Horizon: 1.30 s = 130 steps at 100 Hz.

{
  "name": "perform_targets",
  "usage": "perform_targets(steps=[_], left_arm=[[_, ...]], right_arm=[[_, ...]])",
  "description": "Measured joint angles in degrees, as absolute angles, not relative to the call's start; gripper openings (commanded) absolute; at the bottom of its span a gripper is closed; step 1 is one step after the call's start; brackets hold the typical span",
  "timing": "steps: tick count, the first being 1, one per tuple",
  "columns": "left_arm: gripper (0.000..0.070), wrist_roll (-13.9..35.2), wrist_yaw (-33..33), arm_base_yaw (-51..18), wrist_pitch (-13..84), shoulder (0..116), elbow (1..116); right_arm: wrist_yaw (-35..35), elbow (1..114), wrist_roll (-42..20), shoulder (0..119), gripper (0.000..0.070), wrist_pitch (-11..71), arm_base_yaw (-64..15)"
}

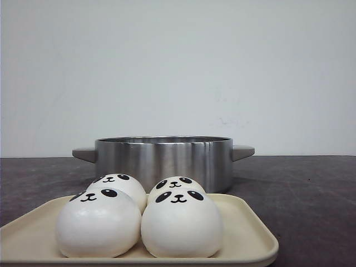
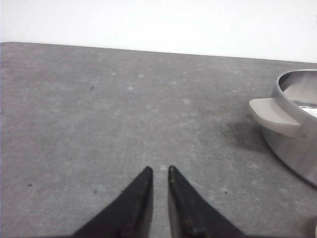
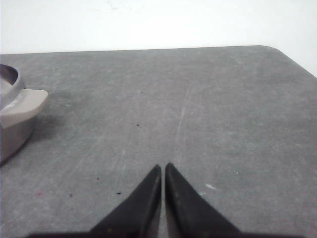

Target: Steam buns

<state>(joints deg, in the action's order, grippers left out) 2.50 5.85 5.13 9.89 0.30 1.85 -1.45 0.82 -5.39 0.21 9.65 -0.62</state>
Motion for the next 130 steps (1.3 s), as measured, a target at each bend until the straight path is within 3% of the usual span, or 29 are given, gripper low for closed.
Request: perform_targets(steps=[37, 71, 96, 112, 119, 130], left_arm=[[0.0026, 2.50, 5.85, 5.13, 9.89, 0.30, 1.87], [0.0026, 3.22, 5.93, 5.13, 9.82, 0.30, 1.85], [0.0026, 17.52, 6.76, 5.13, 9.82, 0.30, 1.87], [0.0011, 27.40, 14.22, 5.13, 9.67, 0.30, 2.00], [0.0012, 29.50, 18.81, 5.13, 10.68, 0.38, 3.09], [0.0013, 29.78, 22.90, 5.10, 14.57, 1.83, 8.38]], right_arm=[[-1.48, 0.82, -5.52, 0.21, 0.0004, 9.65, -0.62], [-1.50, 0.82, -9.28, 0.21, 0.0004, 7.60, -0.64], [-1.56, 0.82, -14.26, 0.21, 0.0004, -4.93, -0.64], [-5.61, 0.89, -18.17, 0.19, 0.0004, -12.86, -0.62], [-8.10, 2.20, -20.97, 0.25, 0.0004, -11.64, -0.64], [-10.52, 8.14, -23.03, 1.48, 0.0004, -3.01, -0.64]])
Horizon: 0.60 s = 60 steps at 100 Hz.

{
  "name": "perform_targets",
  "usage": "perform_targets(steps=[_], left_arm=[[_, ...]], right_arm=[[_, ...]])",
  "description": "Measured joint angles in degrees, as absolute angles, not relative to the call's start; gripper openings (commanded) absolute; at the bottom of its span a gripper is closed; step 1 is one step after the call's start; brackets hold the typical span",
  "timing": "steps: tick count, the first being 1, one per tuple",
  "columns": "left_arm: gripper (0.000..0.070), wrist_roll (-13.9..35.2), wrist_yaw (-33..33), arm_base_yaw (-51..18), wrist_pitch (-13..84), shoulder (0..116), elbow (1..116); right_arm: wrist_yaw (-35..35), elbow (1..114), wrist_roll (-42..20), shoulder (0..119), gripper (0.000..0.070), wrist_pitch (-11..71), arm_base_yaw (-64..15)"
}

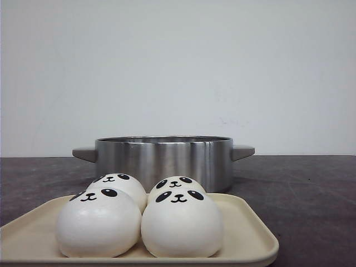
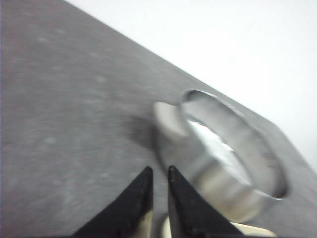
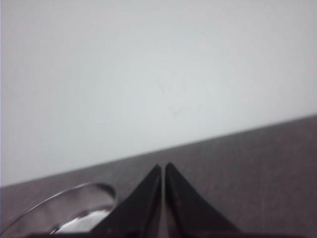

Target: Steam buns

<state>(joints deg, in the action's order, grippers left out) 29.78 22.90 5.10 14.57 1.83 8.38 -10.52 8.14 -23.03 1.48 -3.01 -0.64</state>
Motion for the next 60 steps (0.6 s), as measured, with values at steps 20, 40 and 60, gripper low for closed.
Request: perform_targets(steps=[20, 40, 60], left_arm=[[0.0012, 26.41, 23.57, 5.13, 17.98, 12.19, 23.18], [0.0012, 20.80, 23.86, 3.40, 18.61, 25.93, 42.48], [0.0209, 15.51, 23.92, 2.26, 26.61, 33.85, 56.82]], right_arm=[[-10.52, 25.02, -17.82, 9.63, 0.0004, 13.06, -0.64], [-12.71, 43.13, -13.47, 20.75, 0.0004, 23.27, -0.64], [-16.82, 50.37, -11.75, 23.94, 0.0437, 25.98, -0.64]])
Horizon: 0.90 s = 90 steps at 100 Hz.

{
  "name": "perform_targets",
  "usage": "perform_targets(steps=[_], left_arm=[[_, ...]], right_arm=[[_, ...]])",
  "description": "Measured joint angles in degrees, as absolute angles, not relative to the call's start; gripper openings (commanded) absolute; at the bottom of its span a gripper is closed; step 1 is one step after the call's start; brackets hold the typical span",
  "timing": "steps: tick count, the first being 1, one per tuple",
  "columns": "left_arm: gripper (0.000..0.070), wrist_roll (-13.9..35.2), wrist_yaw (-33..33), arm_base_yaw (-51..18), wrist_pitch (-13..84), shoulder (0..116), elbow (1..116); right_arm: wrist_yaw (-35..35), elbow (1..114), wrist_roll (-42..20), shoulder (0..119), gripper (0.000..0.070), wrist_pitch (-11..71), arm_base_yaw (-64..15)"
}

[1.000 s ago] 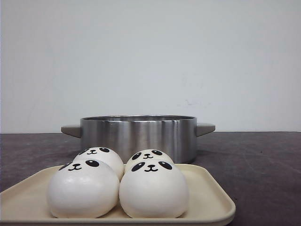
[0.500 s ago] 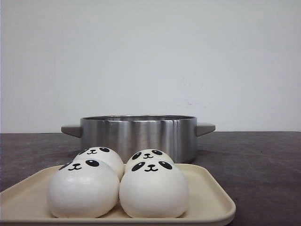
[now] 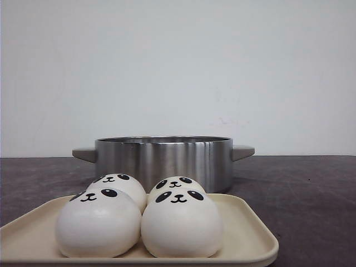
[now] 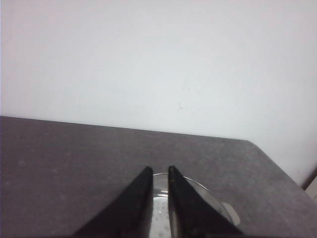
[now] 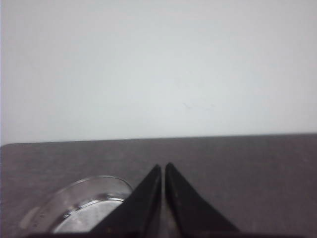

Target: Steam buns

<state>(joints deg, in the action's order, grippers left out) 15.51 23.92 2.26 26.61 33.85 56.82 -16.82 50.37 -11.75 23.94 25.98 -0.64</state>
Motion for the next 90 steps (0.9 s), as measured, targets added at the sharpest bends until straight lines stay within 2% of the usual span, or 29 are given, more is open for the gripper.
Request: perform_targets(steps=[3, 6, 10, 13, 20, 30, 47, 65, 76, 90], left_arm=[[0.0343, 15.31, 23.92, 2.02, 27.81, 34.22, 57.58], [0.0492, 15.09, 23.92, 1.74, 28.73, 34.30, 57.84], [0.0647, 14.83, 23.92, 1.26, 30.24, 34.35, 57.84], [0.0700, 14.63, 23.94, 0.91, 31.70, 34.35, 57.84], [0.0695, 14.41, 24.21, -0.10, 34.87, 34.35, 57.84], [0.0619, 13.82, 25.28, -2.35, 39.88, 34.33, 57.84], [0.0620, 10.46, 25.41, -6.09, 47.55, 33.93, 57.84], [0.0620, 9.34, 25.39, -8.67, 48.01, 33.74, 57.84], [0.0620, 9.34, 25.39, -9.63, 48.01, 33.74, 57.84], [0.0620, 9.26, 25.39, -10.33, 48.29, 33.67, 57.84]], right_arm=[[-17.76, 50.59, -11.75, 23.94, 0.0547, 26.09, -0.64], [-18.87, 50.74, -11.81, 23.92, 0.0619, 26.13, -0.64], [-20.60, 50.85, -12.05, 23.92, 0.0656, 26.33, -0.64], [-22.02, 50.85, -12.40, 23.92, 0.0658, 26.48, -0.64], [-25.10, 50.85, -13.50, 23.94, 0.0659, 27.27, -0.64], [-27.99, 50.85, -14.00, 23.94, 0.0659, 28.08, -0.69], [-28.38, 50.85, -14.15, 24.69, 0.0655, 27.57, -1.61], [-28.51, 53.25, -14.17, 33.39, 0.0633, 28.14, -4.93], [-26.96, 57.60, -14.17, 40.99, 0.0631, 33.78, -9.45], [-20.53, 64.62, -14.26, 50.28, 0.0631, 40.82, -18.22]])
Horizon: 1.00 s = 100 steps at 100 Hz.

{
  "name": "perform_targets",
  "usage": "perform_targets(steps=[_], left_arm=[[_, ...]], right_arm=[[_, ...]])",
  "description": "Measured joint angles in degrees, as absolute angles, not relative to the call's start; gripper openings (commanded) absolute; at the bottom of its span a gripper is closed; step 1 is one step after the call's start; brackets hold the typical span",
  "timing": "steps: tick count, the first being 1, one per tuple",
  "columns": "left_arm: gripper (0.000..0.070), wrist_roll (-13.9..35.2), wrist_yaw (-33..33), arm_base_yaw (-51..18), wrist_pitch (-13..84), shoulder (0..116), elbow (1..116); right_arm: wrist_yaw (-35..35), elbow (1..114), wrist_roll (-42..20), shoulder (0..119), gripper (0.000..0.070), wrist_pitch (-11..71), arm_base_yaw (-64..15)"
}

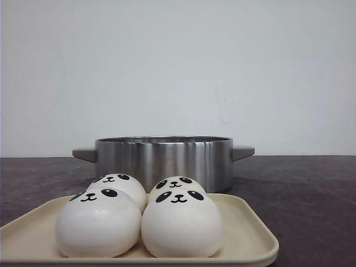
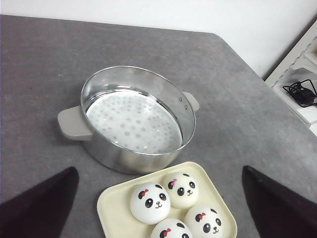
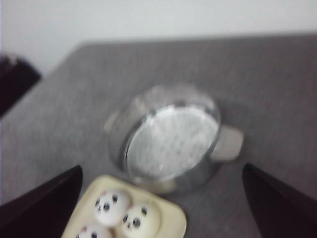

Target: Steam buns

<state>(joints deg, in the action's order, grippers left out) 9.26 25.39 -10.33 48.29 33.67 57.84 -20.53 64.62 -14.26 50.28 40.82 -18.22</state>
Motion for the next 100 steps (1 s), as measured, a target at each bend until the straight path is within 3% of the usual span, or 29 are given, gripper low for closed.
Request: perform_targets(steps=[18, 48, 60, 100], left_arm=[[0.0621, 8.93, 25.36, -10.41, 48.69, 32.97, 57.84], [0.0626, 11.51, 25.30, -10.41, 50.57, 31.35, 57.84], [0.0626, 12.58, 25.30, -10.41, 50.85, 31.18, 57.84], [0.0626, 13.08, 25.28, -11.18, 53.15, 30.98, 57.84]], right_arm=[[-11.92, 70.13, -15.84, 59.13, 0.0631, 43.97, -30.24], [-11.64, 70.26, -23.68, 73.30, 0.0596, 45.71, -42.54], [-11.64, 70.26, -25.41, 78.91, 0.0528, 46.85, -45.23], [-7.51, 70.26, -26.06, 96.18, 0.0527, 44.05, -47.11]])
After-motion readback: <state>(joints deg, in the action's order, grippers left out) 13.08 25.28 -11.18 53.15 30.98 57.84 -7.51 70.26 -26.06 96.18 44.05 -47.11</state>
